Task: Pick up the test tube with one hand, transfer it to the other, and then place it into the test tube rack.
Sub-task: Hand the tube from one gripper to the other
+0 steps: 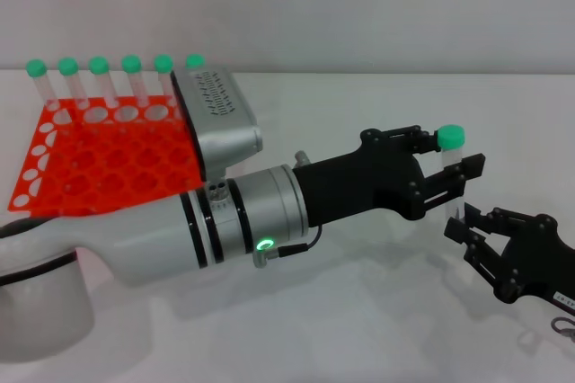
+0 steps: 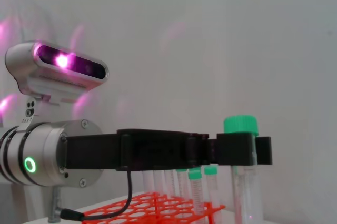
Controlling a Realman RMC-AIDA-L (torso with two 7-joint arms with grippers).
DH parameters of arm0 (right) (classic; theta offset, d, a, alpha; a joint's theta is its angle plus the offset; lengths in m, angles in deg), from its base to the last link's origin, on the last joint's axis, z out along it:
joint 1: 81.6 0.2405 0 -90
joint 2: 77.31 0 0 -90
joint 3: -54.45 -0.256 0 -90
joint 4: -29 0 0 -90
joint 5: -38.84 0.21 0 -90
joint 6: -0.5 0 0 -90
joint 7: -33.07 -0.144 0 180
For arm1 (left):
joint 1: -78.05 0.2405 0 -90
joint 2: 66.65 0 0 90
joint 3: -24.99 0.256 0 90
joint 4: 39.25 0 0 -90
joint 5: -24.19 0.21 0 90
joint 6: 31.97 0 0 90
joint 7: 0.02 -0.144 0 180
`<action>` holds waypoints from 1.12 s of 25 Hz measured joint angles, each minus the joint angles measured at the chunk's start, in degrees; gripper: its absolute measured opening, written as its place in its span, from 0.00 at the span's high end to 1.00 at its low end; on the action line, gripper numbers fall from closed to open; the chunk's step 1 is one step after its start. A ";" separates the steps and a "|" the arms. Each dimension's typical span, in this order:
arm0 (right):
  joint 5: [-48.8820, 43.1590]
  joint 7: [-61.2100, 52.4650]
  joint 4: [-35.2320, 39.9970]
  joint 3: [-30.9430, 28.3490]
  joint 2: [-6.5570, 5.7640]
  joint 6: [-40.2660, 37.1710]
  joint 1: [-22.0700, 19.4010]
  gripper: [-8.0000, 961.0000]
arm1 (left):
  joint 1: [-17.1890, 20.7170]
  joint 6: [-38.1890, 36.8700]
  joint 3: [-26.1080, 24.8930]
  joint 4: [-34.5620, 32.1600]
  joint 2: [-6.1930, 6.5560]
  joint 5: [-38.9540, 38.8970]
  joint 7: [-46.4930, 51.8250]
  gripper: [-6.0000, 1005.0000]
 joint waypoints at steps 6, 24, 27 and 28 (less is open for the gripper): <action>0.00 0.06 0.10 0.43 0.02 0.09 0.10 0.79 | 0.81 -0.02 -0.07 0.04 -0.11 -0.01 -0.44 0.57; -1.25 0.14 0.21 1.26 -0.11 0.31 0.11 0.79 | 4.02 0.27 0.45 2.62 -0.78 -1.74 -6.36 0.68; -1.41 0.15 0.27 1.16 -0.11 0.33 0.09 0.79 | 4.41 0.30 0.86 3.29 -0.79 -1.94 -6.78 0.75; -1.42 0.19 0.28 1.09 -0.12 0.33 0.07 0.79 | 4.64 0.34 1.04 3.59 -0.77 -2.07 -7.17 0.75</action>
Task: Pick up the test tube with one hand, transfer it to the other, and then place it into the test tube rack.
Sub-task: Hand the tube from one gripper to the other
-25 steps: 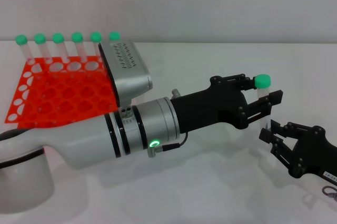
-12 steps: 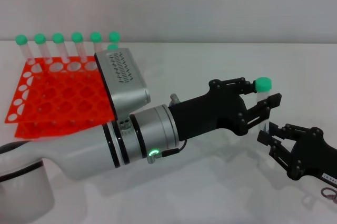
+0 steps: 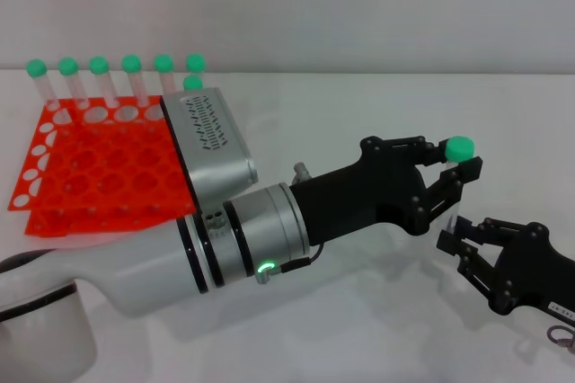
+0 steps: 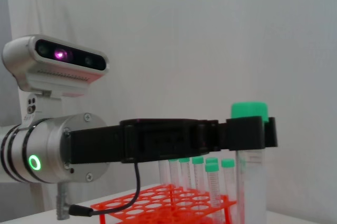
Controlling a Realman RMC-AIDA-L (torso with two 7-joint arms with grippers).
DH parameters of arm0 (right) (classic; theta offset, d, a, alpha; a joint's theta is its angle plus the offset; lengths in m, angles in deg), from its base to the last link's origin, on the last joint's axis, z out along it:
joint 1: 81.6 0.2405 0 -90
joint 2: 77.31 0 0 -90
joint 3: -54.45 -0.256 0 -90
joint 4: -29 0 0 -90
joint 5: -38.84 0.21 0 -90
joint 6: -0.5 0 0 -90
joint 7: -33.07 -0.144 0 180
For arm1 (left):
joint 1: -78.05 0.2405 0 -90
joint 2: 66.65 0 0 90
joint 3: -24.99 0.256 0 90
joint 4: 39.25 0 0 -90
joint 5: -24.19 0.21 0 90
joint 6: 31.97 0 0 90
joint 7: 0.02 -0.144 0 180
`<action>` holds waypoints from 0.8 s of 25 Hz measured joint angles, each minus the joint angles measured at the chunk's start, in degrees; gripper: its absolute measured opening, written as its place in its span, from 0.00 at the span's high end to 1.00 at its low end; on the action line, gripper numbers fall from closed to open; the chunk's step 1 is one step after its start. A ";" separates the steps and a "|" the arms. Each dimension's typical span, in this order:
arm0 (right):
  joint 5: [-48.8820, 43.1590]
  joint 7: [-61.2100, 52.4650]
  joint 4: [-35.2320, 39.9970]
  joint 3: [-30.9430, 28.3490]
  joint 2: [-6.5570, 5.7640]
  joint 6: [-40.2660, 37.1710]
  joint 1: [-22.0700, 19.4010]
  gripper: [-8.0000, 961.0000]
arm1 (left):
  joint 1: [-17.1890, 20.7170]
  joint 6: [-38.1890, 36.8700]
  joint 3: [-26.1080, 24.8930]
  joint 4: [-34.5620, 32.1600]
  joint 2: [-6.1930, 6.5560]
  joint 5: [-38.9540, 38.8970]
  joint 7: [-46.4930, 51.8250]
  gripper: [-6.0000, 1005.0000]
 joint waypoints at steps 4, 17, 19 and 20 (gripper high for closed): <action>-0.05 2.64 0.22 0.00 0.00 0.36 -0.40 0.79 | 0.36 0.11 0.13 0.32 0.00 -0.43 -0.33 0.75; 0.39 5.65 -0.14 -3.81 -0.14 0.10 -2.28 0.65 | 5.60 5.78 -1.70 0.04 0.56 -7.44 -7.01 0.74; 0.40 5.64 -0.18 -6.32 -0.29 -0.60 -2.92 0.56 | 8.52 8.22 -4.55 -0.40 0.69 -8.66 -9.54 0.73; 0.38 5.64 -0.20 -7.35 -0.34 -0.90 -3.17 0.48 | 9.96 9.17 -6.04 -0.49 0.69 -8.76 -10.51 0.73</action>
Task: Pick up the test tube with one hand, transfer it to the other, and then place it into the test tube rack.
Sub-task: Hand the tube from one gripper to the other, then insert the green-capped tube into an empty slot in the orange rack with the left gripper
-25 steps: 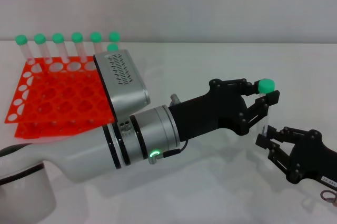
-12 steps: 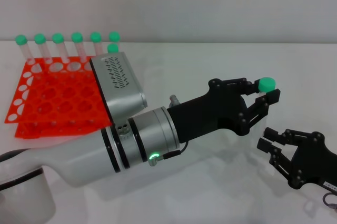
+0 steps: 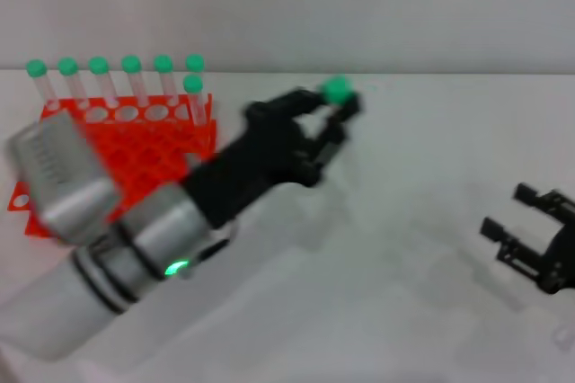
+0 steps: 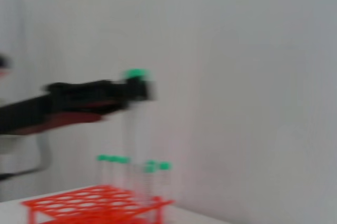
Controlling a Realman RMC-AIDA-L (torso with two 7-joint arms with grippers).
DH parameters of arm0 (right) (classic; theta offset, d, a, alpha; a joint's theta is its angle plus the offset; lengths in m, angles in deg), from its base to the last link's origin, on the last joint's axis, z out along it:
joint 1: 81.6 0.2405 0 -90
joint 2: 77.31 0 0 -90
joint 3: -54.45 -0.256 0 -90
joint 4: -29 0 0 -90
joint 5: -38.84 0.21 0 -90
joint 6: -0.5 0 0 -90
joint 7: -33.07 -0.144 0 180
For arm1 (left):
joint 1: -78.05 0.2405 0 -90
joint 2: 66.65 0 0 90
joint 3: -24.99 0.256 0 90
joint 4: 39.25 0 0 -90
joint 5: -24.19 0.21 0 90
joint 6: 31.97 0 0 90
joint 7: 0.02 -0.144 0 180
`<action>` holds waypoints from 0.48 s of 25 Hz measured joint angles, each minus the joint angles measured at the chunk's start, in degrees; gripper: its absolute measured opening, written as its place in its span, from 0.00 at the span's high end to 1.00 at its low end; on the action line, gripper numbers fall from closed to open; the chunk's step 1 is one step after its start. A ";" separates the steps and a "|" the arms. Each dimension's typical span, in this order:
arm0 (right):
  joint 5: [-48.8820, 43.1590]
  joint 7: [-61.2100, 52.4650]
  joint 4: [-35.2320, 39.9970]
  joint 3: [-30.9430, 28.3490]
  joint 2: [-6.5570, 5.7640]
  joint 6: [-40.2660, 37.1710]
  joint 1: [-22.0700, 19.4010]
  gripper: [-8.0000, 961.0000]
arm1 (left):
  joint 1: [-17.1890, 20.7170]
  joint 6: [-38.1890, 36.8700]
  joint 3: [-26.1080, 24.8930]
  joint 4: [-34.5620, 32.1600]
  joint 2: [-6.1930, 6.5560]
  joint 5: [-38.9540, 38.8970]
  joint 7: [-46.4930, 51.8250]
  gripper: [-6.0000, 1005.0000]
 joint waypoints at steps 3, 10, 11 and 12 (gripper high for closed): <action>0.01 -0.03 -0.04 -4.28 -0.11 -0.88 -0.74 0.30 | 4.11 3.25 -4.44 -0.36 -0.10 -0.17 -3.45 0.73; 0.02 0.11 -0.06 -12.71 -0.19 -1.34 -1.34 0.19 | 7.22 10.88 -9.38 -5.83 -0.16 -5.41 -12.10 0.72; 0.03 0.18 -0.05 -13.98 -0.18 -1.40 -1.35 0.17 | 7.22 11.41 -9.39 -6.61 -0.14 -6.59 -13.14 0.72; 0.05 0.26 -0.03 -15.36 -0.17 -1.47 -1.29 0.16 | 7.16 11.68 -9.40 -7.39 -0.14 -8.08 -14.85 0.72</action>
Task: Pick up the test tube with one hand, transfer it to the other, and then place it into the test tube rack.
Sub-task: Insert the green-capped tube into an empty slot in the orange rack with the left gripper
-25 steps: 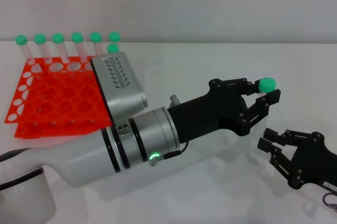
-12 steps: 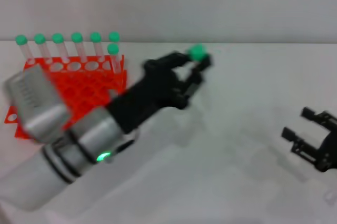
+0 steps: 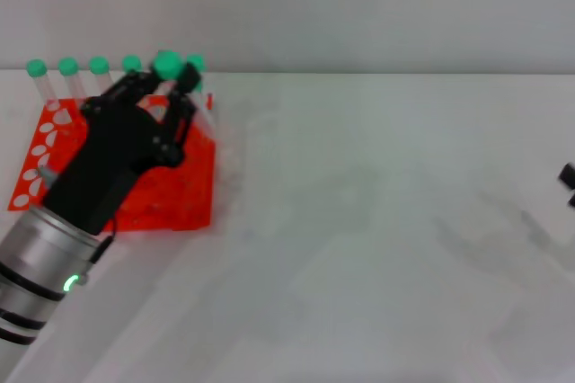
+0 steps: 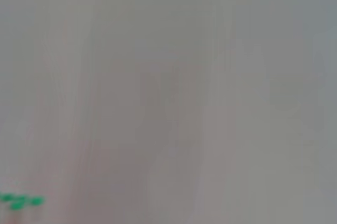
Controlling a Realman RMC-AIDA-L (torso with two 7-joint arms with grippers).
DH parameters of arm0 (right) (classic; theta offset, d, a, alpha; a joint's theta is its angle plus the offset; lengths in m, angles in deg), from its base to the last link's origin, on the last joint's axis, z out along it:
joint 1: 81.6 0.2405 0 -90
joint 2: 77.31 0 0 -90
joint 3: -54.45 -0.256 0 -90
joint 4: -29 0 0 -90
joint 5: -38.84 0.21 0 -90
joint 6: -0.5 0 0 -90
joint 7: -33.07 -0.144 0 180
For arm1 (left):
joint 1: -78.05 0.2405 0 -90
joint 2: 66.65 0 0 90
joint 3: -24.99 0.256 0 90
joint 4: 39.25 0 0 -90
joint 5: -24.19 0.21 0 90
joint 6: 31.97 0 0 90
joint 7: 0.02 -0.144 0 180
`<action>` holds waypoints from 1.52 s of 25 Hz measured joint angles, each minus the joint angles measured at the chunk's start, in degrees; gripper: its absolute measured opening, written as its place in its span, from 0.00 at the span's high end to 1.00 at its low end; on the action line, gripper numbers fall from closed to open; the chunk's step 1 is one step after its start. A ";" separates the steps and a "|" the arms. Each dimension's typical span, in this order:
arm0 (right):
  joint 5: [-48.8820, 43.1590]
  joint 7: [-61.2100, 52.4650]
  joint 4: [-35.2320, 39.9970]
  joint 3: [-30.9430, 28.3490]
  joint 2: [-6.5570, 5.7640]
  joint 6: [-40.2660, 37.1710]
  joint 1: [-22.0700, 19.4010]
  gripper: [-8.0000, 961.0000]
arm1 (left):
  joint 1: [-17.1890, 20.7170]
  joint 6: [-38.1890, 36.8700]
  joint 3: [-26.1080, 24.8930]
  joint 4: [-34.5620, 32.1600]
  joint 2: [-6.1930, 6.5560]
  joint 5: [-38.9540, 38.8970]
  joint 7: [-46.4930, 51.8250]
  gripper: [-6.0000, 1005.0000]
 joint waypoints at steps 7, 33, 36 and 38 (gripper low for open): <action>0.06 0.03 -0.01 -7.98 0.20 -0.33 0.81 0.14 | -1.83 -0.05 -2.85 -4.41 0.16 -4.89 -2.90 0.71; 0.13 -2.08 -0.82 -7.79 0.52 -1.73 4.81 0.15 | -14.68 -19.91 -16.01 -10.59 0.73 -3.88 -2.89 0.68; 0.13 -2.10 -0.82 -7.99 0.52 -1.90 4.94 0.15 | -15.63 -23.24 -16.01 -10.59 0.53 -2.65 -2.89 0.68; 0.14 -2.11 -0.81 -8.16 0.52 -1.94 5.00 0.15 | -16.06 -25.09 -16.00 -10.60 0.45 -2.06 -2.88 0.68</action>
